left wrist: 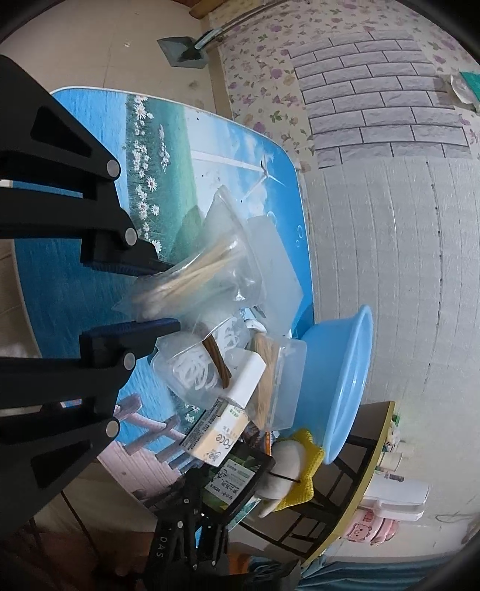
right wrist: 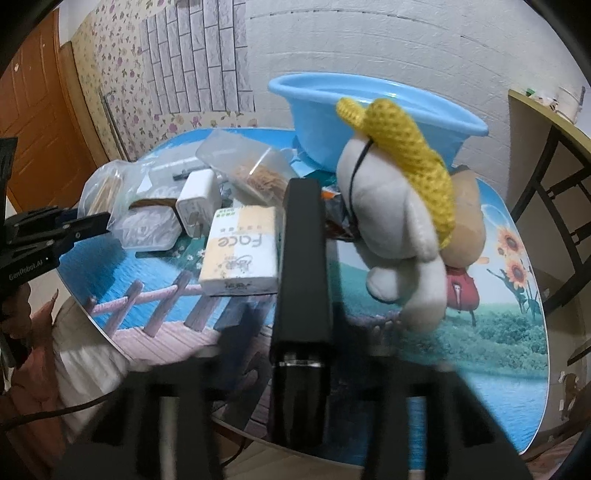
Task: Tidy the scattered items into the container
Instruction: 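Grasp the cotton swab bag with the left gripper and lift it, then carry the swab bag into the blue basin while the right gripper brings the green bottle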
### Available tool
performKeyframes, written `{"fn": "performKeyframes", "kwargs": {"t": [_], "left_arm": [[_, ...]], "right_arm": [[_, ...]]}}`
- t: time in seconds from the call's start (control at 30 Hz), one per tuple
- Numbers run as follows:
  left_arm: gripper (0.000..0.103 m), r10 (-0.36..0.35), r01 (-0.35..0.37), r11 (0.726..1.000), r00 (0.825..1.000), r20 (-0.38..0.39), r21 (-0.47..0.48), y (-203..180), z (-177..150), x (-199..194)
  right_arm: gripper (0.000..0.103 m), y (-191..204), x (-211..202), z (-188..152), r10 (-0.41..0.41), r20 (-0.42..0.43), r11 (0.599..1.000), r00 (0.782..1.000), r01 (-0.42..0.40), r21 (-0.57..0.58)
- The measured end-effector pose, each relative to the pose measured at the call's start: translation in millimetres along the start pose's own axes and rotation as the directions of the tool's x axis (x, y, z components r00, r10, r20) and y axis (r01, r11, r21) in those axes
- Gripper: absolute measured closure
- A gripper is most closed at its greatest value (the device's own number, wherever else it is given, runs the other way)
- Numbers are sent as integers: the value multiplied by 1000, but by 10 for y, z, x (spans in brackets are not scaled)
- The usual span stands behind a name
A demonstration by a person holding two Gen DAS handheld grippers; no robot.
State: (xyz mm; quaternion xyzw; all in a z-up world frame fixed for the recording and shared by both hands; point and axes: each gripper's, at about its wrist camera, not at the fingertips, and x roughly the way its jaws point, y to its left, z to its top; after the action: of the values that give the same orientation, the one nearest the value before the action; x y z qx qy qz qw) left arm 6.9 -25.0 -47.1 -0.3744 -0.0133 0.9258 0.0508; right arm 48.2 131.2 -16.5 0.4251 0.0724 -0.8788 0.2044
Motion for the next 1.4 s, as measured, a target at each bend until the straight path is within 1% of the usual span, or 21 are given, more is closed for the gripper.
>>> {"fn": "performKeyframes", "kwargs": {"t": [0.07, 0.2, 0.5, 0.6, 0.87, 1.0, 1.07, 1.23, 1.4], "left_arm": [[83, 0, 0, 1000, 1000, 8, -7, 10, 21, -38], [83, -6, 6, 1000, 1000, 26, -12, 2, 61, -143], [83, -13, 13, 1000, 998, 68, 3, -109, 284, -320], [83, -15, 15, 1000, 997, 81, 8, -157, 388, -343], [83, -30, 27, 999, 996, 85, 33, -299, 687, -292], [83, -37, 33, 998, 995, 94, 48, -369, 848, -261], [83, -42, 36, 998, 994, 100, 59, -401, 951, -252], [83, -69, 59, 995, 991, 111, 83, -485, 1242, -198], [83, -92, 80, 991, 989, 113, 107, -577, 1486, -40]], "right_arm": [[79, 8, -28, 4, -8, 18, 1000, 1000, 8, 15], [79, 43, -183, 2, -26, 78, 1000, 997, 26, -2], [79, 146, -518, 133, 51, 159, 998, 986, -47, -29], [79, 105, -586, 170, 69, 173, 997, 982, -65, -29], [79, -1, -667, 330, 118, 195, 993, 974, -113, -39], [79, -60, -751, 477, 147, 217, 989, 965, -143, -37], [79, -80, -804, 543, 150, 232, 989, 961, -143, -43], [79, -183, -958, 832, 169, 279, 986, 945, -161, -51], [79, -342, -1008, 1158, 151, 322, 989, 935, -140, -56]]}}
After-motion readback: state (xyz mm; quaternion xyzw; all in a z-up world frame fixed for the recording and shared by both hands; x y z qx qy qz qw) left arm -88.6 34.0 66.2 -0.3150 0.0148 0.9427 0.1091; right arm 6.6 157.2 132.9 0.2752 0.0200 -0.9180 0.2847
